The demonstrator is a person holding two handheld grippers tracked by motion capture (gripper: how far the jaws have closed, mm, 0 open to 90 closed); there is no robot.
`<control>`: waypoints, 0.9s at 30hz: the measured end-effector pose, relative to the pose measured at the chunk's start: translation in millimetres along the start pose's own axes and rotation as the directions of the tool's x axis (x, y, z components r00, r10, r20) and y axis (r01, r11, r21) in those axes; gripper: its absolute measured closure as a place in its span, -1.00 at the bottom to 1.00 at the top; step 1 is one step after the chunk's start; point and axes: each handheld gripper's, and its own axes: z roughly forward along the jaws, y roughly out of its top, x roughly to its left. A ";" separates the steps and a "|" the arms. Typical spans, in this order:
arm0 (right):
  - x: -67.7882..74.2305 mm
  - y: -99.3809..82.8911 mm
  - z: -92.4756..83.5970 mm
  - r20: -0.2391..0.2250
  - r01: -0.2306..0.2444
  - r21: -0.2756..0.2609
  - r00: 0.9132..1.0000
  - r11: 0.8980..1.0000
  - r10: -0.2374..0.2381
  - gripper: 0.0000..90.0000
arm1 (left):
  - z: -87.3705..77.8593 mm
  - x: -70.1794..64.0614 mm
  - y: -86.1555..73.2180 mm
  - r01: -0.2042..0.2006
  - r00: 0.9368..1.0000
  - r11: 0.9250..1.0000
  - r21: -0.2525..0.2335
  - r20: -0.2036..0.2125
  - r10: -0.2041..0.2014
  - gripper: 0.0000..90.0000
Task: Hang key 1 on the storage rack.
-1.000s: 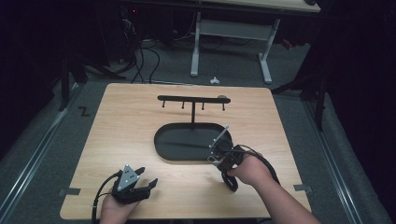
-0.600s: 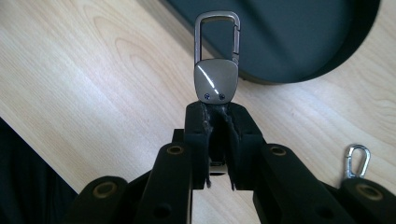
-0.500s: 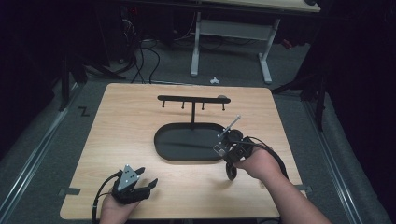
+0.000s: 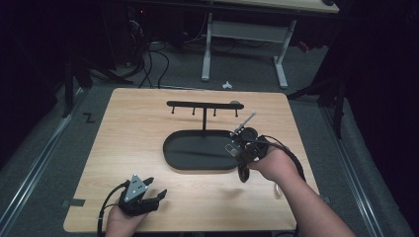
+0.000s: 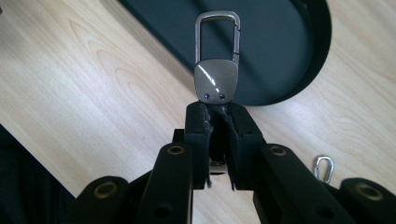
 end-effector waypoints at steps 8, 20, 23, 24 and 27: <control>-2.6 16.5 -10.0 0.013 0.007 -0.021 1.000 1.000 -0.007 0.79 | -0.4 0.8 -0.4 0.004 1.000 1.000 0.000 0.004 -0.004 -0.24; -5.3 41.6 -21.5 0.024 0.006 -0.051 1.000 0.999 -0.004 0.79 | 0.6 1.4 -1.1 0.001 1.000 1.000 0.015 0.017 -0.001 -0.23; -6.4 46.5 -24.3 0.029 0.011 -0.063 1.000 0.998 -0.009 0.79 | 0.3 1.8 -1.1 0.004 1.000 1.000 0.017 0.018 -0.005 -0.23; -6.0 47.8 -25.1 0.027 -0.002 -0.063 1.000 0.998 0.004 0.79 | 0.1 1.8 -1.2 0.005 1.000 1.000 0.015 0.017 -0.006 -0.24; -8.2 51.6 -26.5 0.033 0.010 -0.069 0.999 0.998 -0.007 0.79 | -0.6 1.7 -1.1 0.006 1.000 1.000 0.011 0.016 -0.006 -0.24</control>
